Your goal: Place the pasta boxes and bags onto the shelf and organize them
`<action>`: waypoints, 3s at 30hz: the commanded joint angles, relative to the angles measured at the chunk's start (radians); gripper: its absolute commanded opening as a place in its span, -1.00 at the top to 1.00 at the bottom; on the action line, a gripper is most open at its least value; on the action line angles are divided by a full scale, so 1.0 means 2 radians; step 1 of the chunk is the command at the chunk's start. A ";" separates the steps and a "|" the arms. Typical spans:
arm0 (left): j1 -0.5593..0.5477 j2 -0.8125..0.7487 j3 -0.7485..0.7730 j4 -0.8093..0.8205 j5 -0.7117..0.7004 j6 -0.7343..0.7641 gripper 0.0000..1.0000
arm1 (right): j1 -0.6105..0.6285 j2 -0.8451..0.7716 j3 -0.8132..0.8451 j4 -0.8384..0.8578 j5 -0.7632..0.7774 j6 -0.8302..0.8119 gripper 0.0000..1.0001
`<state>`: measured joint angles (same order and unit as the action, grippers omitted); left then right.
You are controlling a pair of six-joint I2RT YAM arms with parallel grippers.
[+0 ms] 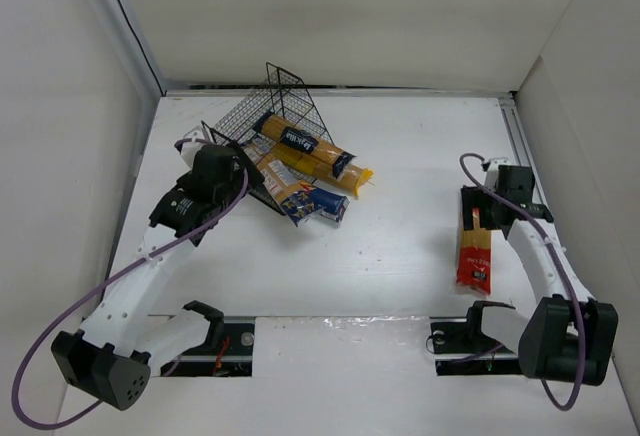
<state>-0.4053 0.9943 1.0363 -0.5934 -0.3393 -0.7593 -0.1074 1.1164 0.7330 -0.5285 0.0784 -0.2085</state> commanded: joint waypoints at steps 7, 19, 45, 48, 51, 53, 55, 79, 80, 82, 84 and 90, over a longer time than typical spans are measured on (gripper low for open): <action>-0.005 -0.005 0.007 0.007 -0.001 0.010 -1.00 | -0.025 0.064 -0.042 0.020 -0.069 0.008 -1.00; -0.010 -0.009 0.007 0.011 0.001 0.015 -1.00 | -0.025 0.044 -0.078 0.049 -0.199 -0.023 0.83; -0.065 -0.005 0.043 0.035 0.038 0.042 -1.00 | 0.271 0.124 0.264 0.089 -0.233 -0.053 1.00; -0.065 0.004 0.067 -0.016 -0.019 -0.002 -1.00 | 0.310 0.183 0.354 0.050 -0.187 -0.084 1.00; -0.049 0.010 0.079 -0.047 -0.053 -0.040 -1.00 | 0.340 0.247 0.468 -0.025 -0.104 -0.121 1.00; -0.029 0.010 0.079 -0.058 -0.053 -0.045 -1.00 | 0.357 0.291 0.535 -0.070 -0.078 -0.133 1.00; -0.024 0.005 0.079 -0.058 -0.067 -0.064 -1.00 | 0.370 0.299 0.545 -0.055 -0.072 -0.143 1.00; -0.024 -0.069 0.046 -0.114 -0.129 -0.072 -1.00 | 0.380 0.526 0.864 0.182 -0.371 -0.633 1.00; -0.024 -0.074 0.046 -0.120 -0.129 -0.072 -1.00 | 0.380 0.537 0.877 0.182 -0.379 -0.640 1.00; -0.024 -0.078 0.046 -0.120 -0.129 -0.067 -1.00 | 0.380 0.559 0.898 0.182 -0.394 -0.664 1.00; -0.024 -0.091 0.046 -0.124 -0.135 -0.061 -1.00 | 0.380 0.569 0.904 0.177 -0.422 -0.685 1.00; -0.024 -0.102 0.046 -0.136 -0.153 -0.061 -1.00 | 0.384 0.588 0.904 0.157 -0.428 -0.735 0.98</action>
<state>-0.4564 0.8032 1.1320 -0.8436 -0.5980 -0.8948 0.6544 2.3310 2.4340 -0.3744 -0.6842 -1.5738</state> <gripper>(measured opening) 0.997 0.339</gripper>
